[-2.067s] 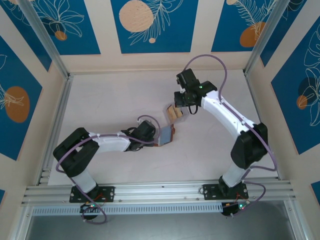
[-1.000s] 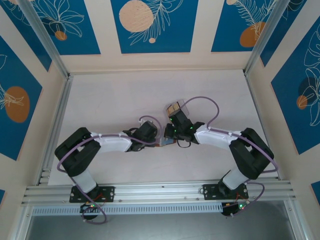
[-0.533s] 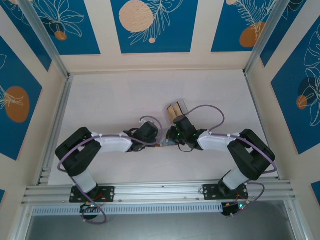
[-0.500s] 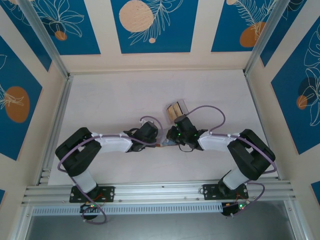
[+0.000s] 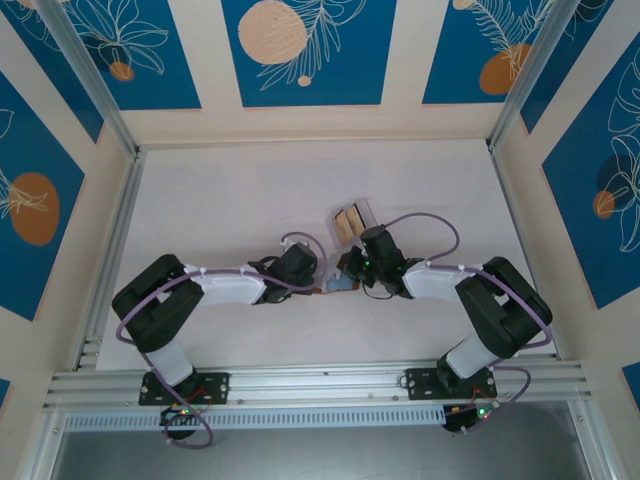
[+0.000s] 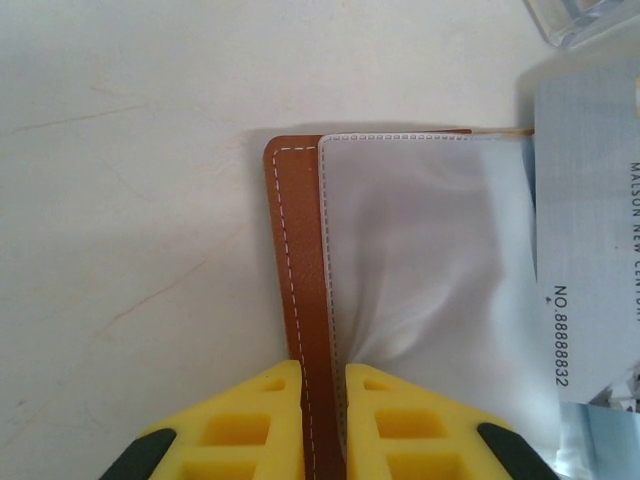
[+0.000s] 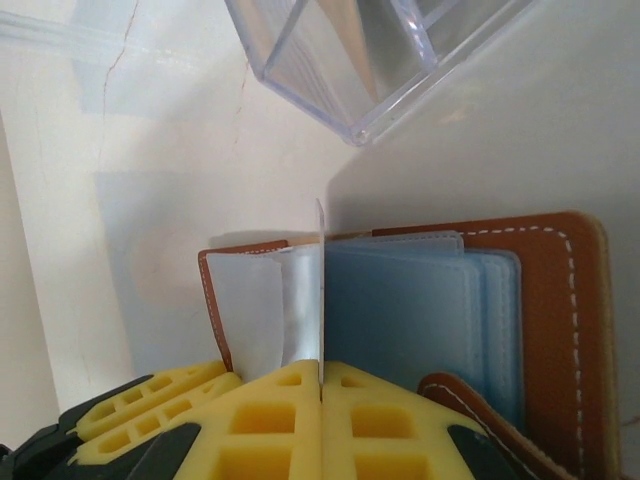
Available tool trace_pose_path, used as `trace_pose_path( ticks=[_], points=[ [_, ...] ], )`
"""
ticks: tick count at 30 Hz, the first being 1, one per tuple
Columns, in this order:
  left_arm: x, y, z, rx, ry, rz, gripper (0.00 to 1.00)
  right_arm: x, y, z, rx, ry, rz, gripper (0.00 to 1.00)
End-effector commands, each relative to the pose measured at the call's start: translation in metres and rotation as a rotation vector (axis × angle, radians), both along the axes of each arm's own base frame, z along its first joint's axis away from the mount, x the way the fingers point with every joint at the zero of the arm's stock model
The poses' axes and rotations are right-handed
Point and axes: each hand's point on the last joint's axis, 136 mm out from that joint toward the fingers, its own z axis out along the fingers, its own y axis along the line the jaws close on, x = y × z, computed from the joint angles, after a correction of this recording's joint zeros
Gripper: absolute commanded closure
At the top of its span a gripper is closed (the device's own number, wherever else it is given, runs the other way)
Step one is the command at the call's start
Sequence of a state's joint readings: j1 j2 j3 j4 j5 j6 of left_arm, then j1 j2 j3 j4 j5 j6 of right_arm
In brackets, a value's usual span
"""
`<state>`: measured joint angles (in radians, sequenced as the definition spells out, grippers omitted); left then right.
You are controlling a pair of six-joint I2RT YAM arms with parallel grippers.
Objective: Put the credit cards into the card holder
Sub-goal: Insert the credit card into the card slot.
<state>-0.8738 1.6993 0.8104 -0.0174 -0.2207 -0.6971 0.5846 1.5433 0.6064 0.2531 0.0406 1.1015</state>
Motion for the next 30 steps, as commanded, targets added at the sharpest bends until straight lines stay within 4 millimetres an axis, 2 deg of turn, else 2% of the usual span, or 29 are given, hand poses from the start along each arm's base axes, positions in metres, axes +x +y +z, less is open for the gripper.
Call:
trace_pose_path(
  ticks=[1, 11, 18, 24, 30],
  points=[
    [-0.063, 0.005, -0.05, 0.09, 0.242, -0.136, 0.87, -0.002, 0.002, -0.007, 0.021, 0.033, 0.003, 1.0],
    [-0.063, 0.004, -0.05, 0.094, 0.243, -0.135, 0.87, 0.005, 0.012, -0.006, 0.061, 0.034, 0.01, 1.0],
    [-0.062, 0.003, -0.051, 0.093, 0.243, -0.136, 0.87, 0.002, 0.018, -0.008, 0.098, 0.049, 0.021, 1.0],
    [-0.061, 0.001, -0.048, 0.088, 0.24, -0.14, 0.87, -0.012, 0.02, -0.019, 0.066, 0.073, 0.048, 1.0],
    [-0.057, -0.002, -0.035, 0.079, 0.22, -0.144, 0.83, -0.034, 0.016, -0.038, -0.027, 0.095, 0.105, 1.0]
  ],
)
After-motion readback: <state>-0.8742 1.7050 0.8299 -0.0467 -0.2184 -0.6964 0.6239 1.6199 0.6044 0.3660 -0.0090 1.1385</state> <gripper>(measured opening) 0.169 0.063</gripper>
